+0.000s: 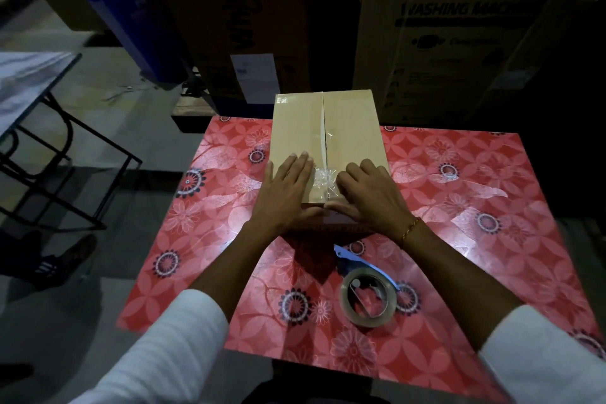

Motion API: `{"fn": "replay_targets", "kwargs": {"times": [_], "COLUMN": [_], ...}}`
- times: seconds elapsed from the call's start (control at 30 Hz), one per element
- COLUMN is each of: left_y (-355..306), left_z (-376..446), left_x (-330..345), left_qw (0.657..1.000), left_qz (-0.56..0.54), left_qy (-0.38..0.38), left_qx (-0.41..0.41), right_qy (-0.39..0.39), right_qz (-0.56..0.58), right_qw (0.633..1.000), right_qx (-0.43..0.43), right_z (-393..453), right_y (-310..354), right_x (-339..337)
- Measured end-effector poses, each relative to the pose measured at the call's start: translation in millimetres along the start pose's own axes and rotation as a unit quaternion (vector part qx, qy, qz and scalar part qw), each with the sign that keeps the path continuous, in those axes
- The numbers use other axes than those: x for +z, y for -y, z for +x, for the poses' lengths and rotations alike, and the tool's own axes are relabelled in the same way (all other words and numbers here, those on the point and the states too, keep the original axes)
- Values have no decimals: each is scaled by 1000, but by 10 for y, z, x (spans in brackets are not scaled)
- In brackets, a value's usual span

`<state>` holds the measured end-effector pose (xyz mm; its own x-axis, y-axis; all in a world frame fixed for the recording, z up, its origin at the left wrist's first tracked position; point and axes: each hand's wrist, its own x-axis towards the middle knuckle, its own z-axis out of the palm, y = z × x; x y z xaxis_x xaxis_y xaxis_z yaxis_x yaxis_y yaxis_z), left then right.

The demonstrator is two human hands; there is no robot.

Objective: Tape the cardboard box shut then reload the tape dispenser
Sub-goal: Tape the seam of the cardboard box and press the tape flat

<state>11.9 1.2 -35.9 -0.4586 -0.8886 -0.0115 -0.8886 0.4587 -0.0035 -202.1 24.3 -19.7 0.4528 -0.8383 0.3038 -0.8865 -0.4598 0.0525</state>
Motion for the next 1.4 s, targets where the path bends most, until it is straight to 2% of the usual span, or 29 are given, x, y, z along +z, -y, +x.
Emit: {"fn": "replay_targets", "kwargs": {"times": [0.27,0.37,0.5,0.6,0.77,0.87,1.07,1.27,1.4], "left_y": [75,77,92,109,152,112,-41,-110,-132], "left_z": [10,1,9,6,-6,-52,-220,-195,-122], "left_x": [-58,-70,-73,-33,-23,-27,56,-3,-59], "left_qw": [999,999,998,999,997,997,992,996,996], "left_qz": [-18,-22,-30,-31,-52,-65,43,4,17], "left_qy": [32,33,40,31,22,-2,-58,-53,-69], "left_qx": [22,26,27,31,48,52,105,67,54], "right_qy": [19,19,34,36,56,52,35,44,39], "right_qz": [3,-6,-32,-45,-26,11,-3,-29,-41], "right_qw": [997,999,998,997,998,998,999,999,998], "right_qx": [-71,-49,36,50,-25,-26,-25,-2,15], "right_z": [-7,3,58,75,39,-35,-147,-99,-116], "right_y": [-85,-9,173,200,24,-89,-43,17,76], "right_x": [9,-12,-2,21,-9,-21,32,65,70]}}
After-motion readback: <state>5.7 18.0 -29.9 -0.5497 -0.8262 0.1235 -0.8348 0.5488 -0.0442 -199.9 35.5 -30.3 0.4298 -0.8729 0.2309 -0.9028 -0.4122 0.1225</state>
